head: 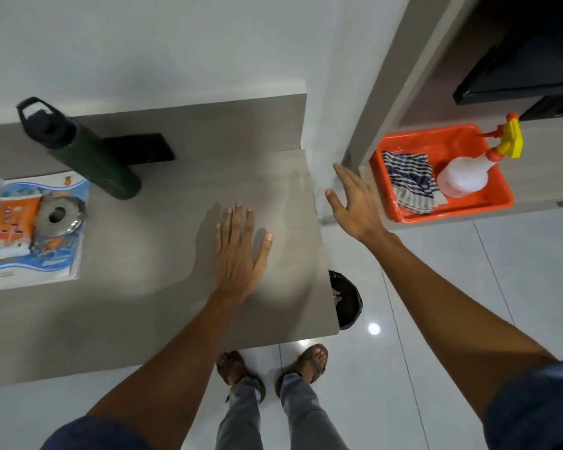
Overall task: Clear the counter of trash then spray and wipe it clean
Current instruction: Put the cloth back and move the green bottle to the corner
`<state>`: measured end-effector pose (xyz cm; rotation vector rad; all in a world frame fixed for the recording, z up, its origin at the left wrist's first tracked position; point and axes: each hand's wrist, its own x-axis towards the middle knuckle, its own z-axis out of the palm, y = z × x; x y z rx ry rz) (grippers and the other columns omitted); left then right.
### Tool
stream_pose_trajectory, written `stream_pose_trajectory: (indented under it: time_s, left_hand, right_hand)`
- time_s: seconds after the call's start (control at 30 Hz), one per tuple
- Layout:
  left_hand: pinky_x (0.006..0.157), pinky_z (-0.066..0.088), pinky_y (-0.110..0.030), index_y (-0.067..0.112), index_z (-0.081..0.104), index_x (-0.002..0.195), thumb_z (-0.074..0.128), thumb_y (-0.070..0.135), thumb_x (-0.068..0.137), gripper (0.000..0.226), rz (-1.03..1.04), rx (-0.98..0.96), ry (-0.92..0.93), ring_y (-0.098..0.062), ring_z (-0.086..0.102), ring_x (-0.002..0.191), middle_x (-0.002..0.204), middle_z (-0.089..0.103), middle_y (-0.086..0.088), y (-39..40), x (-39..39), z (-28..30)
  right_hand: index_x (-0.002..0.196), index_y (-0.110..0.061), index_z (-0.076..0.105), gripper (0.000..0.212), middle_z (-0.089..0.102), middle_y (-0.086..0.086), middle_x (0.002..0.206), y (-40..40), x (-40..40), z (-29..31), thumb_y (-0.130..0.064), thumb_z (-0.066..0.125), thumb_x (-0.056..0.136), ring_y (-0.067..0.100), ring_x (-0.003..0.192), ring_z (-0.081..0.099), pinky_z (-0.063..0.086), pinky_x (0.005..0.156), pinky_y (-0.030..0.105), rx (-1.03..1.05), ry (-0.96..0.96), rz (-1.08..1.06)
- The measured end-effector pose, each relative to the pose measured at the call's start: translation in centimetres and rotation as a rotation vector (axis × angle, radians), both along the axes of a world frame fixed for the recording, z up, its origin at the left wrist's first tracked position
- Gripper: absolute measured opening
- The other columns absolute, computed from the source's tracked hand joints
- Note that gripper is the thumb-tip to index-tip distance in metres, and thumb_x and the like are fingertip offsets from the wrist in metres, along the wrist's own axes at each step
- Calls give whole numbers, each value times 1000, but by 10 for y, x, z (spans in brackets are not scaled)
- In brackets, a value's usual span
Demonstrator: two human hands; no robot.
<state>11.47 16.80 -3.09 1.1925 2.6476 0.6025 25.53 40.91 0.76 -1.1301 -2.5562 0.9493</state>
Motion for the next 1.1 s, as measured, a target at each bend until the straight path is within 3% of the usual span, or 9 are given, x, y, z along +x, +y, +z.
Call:
stream_pose_trajectory:
  time_s: [0.13,0.23,0.5,0.67,0.77,0.83,0.97,1.1]
  left_hand:
    - [141,8,-53,15,27,172,26,64,107,81,25,-12,3,-30,9,172,183,15,-9,-36,-34,11]
    - [141,7,-53,15,26,172,26,64,107,82,56,-2,-3,-30,8,172,184,13,-9,-64,-60,17]
    - [141,4,-53,17,21,174,27,66,106,84,81,-20,10,-29,1,172,184,7,-7,-138,-129,15]
    - [140,13,-56,14,28,172,35,63,107,82,148,-8,61,-31,10,172,183,15,-10,-177,-157,1]
    - [137,21,-59,12,32,170,41,57,109,76,148,16,93,-32,15,171,182,20,-13,-199,-165,-18]
    - [137,20,-59,11,30,171,36,58,109,78,129,-28,81,-33,15,171,182,18,-13,-211,-171,-30]
    - [137,20,-57,11,29,171,36,61,109,80,62,-96,76,-33,17,170,182,18,-14,-227,-186,-47]
    - [139,16,-51,14,28,172,25,69,109,83,71,-111,103,-30,16,171,183,17,-10,-229,-191,-56]
  right_hand:
    - [170,-19,36,64,39,4,175,-38,-33,15,-36,57,113,26,165,32,18,136,58,-27,27,8]
    - [170,-19,37,71,41,4,174,-67,-60,22,-41,65,109,27,162,37,31,132,57,-95,85,23]
    - [171,-33,31,121,44,-6,172,-151,-150,35,-89,75,73,16,157,43,41,128,45,-408,241,16]
    - [173,-33,25,134,44,-10,171,-200,-218,39,-93,77,65,13,156,44,42,128,45,-468,266,115]
    - [174,-29,22,135,39,-4,175,-226,-256,43,-87,80,66,18,159,39,40,130,49,-478,260,183]
    - [174,-26,21,130,36,-1,177,-238,-278,44,-73,87,73,21,162,36,38,131,53,-477,268,201]
    - [175,-19,20,125,31,6,179,-251,-320,38,-47,96,80,24,164,32,37,132,52,-465,318,148]
    - [174,-14,19,128,33,11,177,-257,-354,26,-38,100,78,27,163,34,37,131,51,-454,363,55]
